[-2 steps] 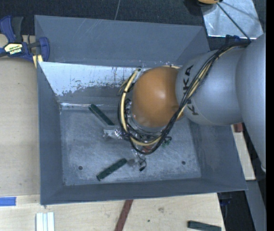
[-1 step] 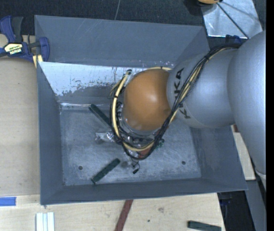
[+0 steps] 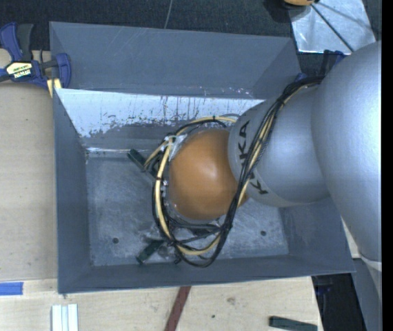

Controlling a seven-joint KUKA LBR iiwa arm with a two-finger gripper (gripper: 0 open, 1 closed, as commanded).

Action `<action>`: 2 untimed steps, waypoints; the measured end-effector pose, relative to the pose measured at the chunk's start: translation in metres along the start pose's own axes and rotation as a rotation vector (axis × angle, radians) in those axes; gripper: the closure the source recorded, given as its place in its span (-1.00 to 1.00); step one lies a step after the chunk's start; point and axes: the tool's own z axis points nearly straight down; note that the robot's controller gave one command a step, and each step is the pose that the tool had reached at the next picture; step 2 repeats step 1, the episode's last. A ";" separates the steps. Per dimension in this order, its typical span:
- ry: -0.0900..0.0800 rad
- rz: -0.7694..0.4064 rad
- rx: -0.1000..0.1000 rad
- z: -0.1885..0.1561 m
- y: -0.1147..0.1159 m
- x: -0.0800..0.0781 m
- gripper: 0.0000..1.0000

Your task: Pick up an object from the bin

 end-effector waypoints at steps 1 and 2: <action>0.000 0.000 0.000 0.000 0.000 0.000 1.00; 0.000 0.000 0.000 0.000 0.000 0.000 1.00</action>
Offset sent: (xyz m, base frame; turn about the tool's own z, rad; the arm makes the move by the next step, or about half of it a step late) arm 0.0042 -0.0004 0.0820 0.0019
